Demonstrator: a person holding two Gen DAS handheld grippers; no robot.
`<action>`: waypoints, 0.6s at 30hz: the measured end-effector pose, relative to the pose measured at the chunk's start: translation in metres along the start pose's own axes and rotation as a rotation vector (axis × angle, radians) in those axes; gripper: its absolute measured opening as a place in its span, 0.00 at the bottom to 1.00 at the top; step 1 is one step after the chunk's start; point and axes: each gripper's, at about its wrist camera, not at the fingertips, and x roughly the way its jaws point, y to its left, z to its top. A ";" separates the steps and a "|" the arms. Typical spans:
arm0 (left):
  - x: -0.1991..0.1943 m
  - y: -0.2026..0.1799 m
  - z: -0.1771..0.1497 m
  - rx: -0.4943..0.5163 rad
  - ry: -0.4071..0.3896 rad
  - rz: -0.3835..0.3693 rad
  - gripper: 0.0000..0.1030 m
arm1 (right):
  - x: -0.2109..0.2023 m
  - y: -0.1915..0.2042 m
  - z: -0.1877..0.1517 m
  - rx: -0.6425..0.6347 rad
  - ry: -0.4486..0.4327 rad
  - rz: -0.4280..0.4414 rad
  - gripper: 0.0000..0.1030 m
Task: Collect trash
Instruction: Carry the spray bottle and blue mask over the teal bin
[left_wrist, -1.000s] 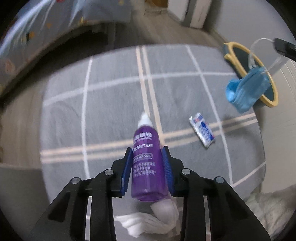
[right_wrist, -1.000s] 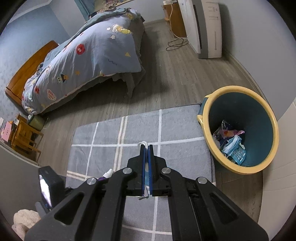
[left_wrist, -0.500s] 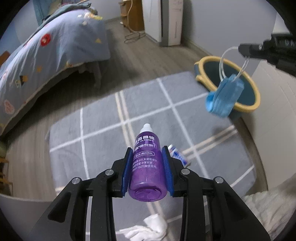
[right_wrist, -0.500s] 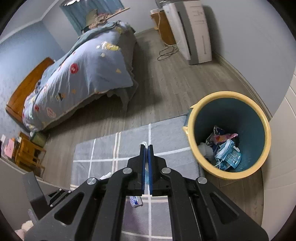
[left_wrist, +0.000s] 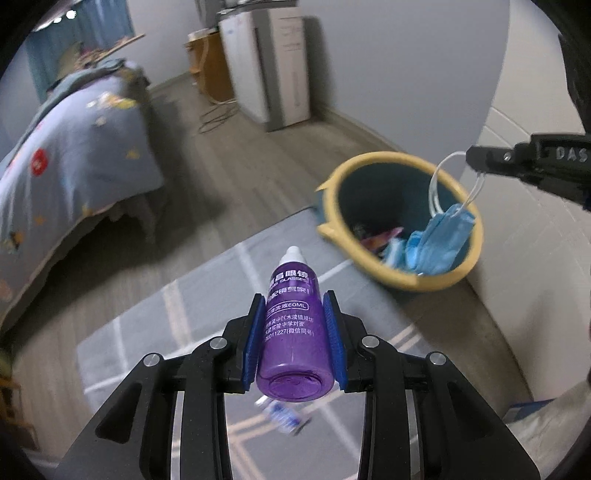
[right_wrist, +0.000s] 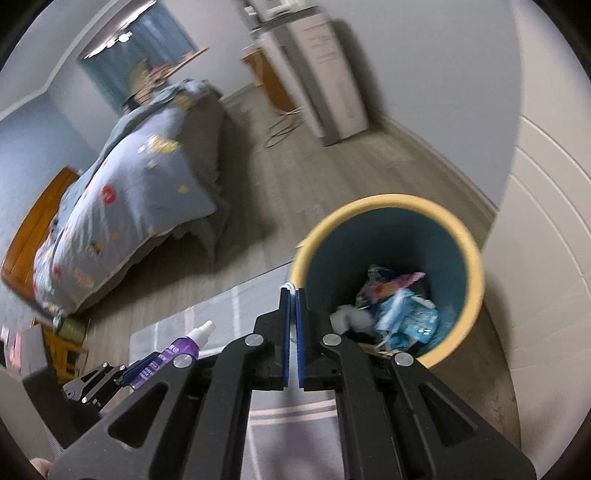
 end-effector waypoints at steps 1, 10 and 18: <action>0.004 -0.005 0.005 0.005 -0.001 -0.011 0.32 | 0.001 -0.008 0.002 0.018 -0.004 -0.011 0.02; 0.052 -0.060 0.048 0.065 0.024 -0.089 0.32 | 0.019 -0.065 0.018 0.118 -0.024 -0.116 0.02; 0.079 -0.087 0.067 0.141 0.050 -0.095 0.32 | 0.029 -0.084 0.023 0.183 -0.046 -0.129 0.02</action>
